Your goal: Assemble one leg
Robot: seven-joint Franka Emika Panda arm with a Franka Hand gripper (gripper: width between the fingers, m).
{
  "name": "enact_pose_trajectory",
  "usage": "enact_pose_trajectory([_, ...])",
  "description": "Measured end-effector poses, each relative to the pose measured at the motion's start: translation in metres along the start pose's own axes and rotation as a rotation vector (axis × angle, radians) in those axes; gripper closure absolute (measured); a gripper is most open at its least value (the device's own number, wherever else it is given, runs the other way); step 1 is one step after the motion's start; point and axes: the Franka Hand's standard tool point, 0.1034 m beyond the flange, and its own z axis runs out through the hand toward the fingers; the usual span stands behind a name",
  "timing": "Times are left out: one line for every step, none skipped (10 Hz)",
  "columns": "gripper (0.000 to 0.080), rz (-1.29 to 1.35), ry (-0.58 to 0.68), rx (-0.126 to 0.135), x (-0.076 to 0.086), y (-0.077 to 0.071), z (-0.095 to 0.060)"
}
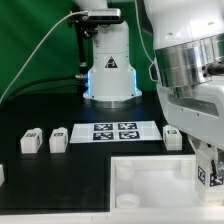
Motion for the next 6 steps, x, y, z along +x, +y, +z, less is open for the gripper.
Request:
enact_pose_trajectory([0.0486, -0.039, -0.002, -0.001, -0.0002, 0.0001, 0.0001])
enact_pose_trajectory([0.0487, -0.157, 0.003, -0.008, 0.0018, 0.0001, -0.0002])
enact_pose_trajectory([0.0487, -0.385, 0.002, -0.027, 0.0042, -0.0022, -0.001])
enact_pose_trajectory([0.0314, -0.544, 0.003, -0.048, 0.001, -0.0051, -0.0024])
enact_pose_trajectory([0.0187, -0.629, 0.006, -0.044, 0.0032, -0.0046, -0.0013])
enact_pose_trajectory([0.0161, -0.731, 0.007, -0.047, 0.0044, -0.0041, -0.0011])
